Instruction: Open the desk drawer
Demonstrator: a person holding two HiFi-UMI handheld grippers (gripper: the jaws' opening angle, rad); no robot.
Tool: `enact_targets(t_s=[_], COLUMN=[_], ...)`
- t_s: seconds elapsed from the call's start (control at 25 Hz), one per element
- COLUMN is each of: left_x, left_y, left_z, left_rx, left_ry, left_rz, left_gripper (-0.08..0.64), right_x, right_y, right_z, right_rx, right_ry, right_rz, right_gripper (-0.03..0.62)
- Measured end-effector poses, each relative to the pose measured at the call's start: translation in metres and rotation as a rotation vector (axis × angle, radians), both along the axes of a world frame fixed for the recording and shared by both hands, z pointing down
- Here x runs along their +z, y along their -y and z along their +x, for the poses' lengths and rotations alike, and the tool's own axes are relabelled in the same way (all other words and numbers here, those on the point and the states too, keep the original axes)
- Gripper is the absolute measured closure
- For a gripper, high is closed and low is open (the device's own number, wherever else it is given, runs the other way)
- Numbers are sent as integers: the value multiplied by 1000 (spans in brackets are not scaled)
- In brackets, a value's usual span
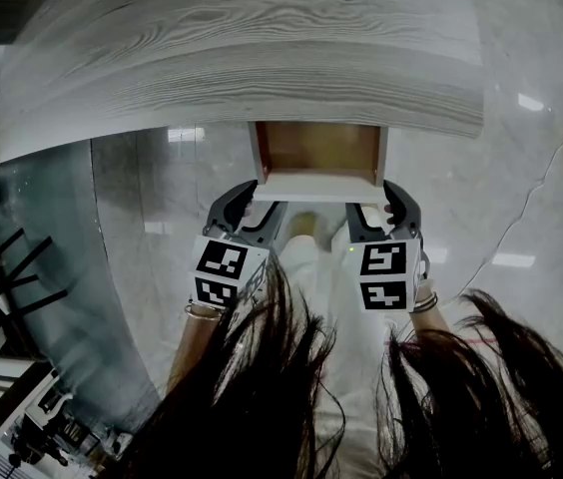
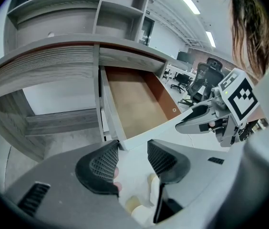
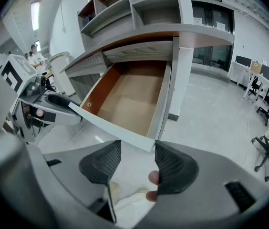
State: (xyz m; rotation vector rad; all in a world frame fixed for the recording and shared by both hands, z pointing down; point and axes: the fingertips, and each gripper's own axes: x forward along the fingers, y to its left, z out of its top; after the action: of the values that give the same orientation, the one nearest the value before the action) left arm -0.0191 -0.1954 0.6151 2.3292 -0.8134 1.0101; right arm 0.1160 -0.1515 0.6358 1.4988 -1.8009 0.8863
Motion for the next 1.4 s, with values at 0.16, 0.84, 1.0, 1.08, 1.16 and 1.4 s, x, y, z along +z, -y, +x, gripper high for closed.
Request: enact_targets(t_s=[0.16,0.84,1.0,1.08,1.16,1.4], left_x=[5,7,15,23,24,20], left_y=[0,-1,-10,-15,-19,-27], left_z=[-1,-8,-13,-16,-20,-25], left_rx=[24,10,-9,-29,-42,-73], left_ry=[9,42,46,25,45,90], left_rz=[7,-18,-37,-48,-63,-72], left_gripper=[383,385,385,385,385,387], right_x=[2,5,9,10,9,13], right_y=[1,2,-1,-3,-4,-11], right_z=[2,8,9,9,8,12], right_rx=[0,-3,-19,-34,-51,-116], right_ry=[-5,-17,-16,-14,-7,-4], right_rz=[-1,-33,-52,-65,-74,-120], right_gripper=[383,383,383,383,383,385])
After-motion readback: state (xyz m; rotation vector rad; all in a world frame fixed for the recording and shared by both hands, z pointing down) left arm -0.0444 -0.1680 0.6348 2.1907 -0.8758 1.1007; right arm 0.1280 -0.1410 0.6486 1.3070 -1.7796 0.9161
